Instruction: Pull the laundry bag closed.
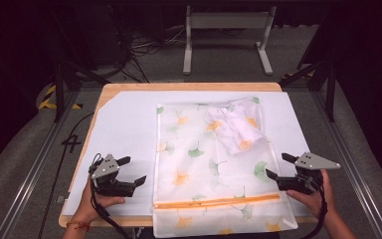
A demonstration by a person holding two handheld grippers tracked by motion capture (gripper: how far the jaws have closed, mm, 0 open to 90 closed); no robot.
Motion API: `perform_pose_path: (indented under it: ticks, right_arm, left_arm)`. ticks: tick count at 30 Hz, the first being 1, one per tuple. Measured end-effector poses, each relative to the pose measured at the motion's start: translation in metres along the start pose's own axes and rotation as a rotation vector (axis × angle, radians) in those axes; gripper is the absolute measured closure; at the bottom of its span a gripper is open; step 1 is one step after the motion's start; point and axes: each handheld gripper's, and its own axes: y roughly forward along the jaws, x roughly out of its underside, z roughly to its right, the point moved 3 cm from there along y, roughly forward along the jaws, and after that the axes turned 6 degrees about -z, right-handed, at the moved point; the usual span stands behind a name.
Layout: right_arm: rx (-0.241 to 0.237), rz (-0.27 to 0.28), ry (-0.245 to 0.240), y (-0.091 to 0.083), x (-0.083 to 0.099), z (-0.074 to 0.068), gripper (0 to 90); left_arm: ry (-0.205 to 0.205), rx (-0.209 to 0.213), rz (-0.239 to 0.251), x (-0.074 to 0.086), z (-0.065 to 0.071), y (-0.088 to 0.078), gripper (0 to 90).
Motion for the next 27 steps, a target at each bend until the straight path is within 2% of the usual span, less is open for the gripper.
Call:
perform_pose_path:
  ticks: [3,5,7,9,10,13,15,18,20,21,23,27]
  right_arm:
    - [0.001,-0.021,-0.022,0.004,0.001,-0.002,19.2]
    - [-0.018,-0.027,-0.022,0.005,0.001,-0.005,19.9]
    - [-0.012,-0.030,-0.036,0.006,0.000,-0.007,20.9]
    - [-0.021,-0.026,-0.035,0.006,-0.001,-0.008,21.3]
    - [-0.030,-0.022,-0.034,0.006,-0.002,-0.008,21.3]
    - [-0.049,-0.024,-0.040,0.010,-0.006,-0.010,24.3]
    - [-0.064,-0.032,-0.041,0.014,-0.007,-0.012,24.3]
    - [-0.087,-0.037,-0.039,0.017,-0.009,-0.014,24.9]
    - [-0.099,-0.036,-0.048,0.019,-0.010,-0.017,27.2]
    - [-0.105,-0.033,-0.049,0.020,-0.011,-0.018,28.2]
    - [-0.127,-0.026,-0.059,0.021,-0.014,-0.023,33.6]
    - [-0.152,-0.028,-0.083,0.024,-0.019,-0.032,38.8]
  left_arm:
    - [-0.004,0.012,-0.007,0.000,0.002,0.000,11.7]
    - [0.009,0.010,-0.015,0.000,0.003,-0.002,14.5]
    - [0.007,0.037,-0.010,0.002,0.004,-0.003,18.7]
    - [0.015,0.038,-0.011,0.003,0.004,-0.004,22.4]
    - [0.025,0.062,-0.017,0.005,0.005,-0.006,22.4]
    - [0.039,0.064,-0.003,0.007,0.007,-0.011,32.7]
    - [0.040,0.056,-0.011,0.007,0.009,-0.012,33.6]
    - [0.057,0.042,-0.016,0.008,0.011,-0.015,43.4]
    - [0.057,0.063,-0.004,0.007,0.013,-0.016,51.4]
    - [0.071,0.051,-0.010,0.007,0.014,-0.016,56.3]
    - [0.092,0.066,-0.002,0.006,0.017,-0.016,65.2]
    - [0.099,0.066,-0.018,0.004,0.021,-0.014,74.1]
